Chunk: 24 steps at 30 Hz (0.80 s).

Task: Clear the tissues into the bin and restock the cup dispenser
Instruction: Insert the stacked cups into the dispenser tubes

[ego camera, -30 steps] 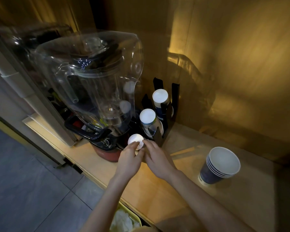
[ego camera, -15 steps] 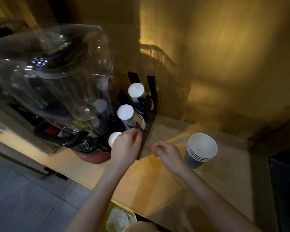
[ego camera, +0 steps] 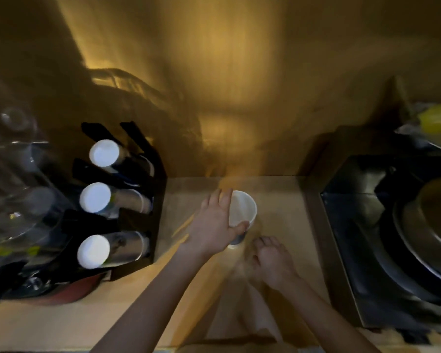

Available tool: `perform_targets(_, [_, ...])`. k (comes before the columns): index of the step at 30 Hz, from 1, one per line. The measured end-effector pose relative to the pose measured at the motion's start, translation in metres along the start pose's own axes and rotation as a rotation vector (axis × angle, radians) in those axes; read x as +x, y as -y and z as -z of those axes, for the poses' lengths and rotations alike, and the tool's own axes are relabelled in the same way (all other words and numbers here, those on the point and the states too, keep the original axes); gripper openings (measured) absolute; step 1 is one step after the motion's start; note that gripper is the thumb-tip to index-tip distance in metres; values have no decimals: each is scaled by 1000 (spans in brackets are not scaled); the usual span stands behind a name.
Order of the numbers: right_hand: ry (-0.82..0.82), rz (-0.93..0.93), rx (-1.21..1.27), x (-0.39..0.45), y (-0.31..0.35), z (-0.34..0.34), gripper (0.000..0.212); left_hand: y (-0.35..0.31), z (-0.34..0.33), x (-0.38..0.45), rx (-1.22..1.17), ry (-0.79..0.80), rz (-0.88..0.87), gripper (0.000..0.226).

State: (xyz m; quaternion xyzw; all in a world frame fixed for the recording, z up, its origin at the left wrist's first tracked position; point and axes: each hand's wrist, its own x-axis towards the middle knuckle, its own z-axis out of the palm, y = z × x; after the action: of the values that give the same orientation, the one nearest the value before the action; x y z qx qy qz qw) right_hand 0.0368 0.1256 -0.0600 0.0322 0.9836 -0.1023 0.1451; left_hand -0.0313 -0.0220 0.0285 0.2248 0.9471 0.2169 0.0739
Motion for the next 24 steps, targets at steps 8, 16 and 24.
perform_targets(8, [8, -188, 788, 15, -4, -10, 29, 3, -35, 25, -16, 70, 107, 107])
perform_targets(16, [333, -502, 1741, 27, 16, 18, 29, 8, -24, 17, -282, -152, 47, 107])
perform_targets(24, [501, 11, 2171, 32, 34, 59, 59, 2, -5, -18, -332, -524, -74, 101])
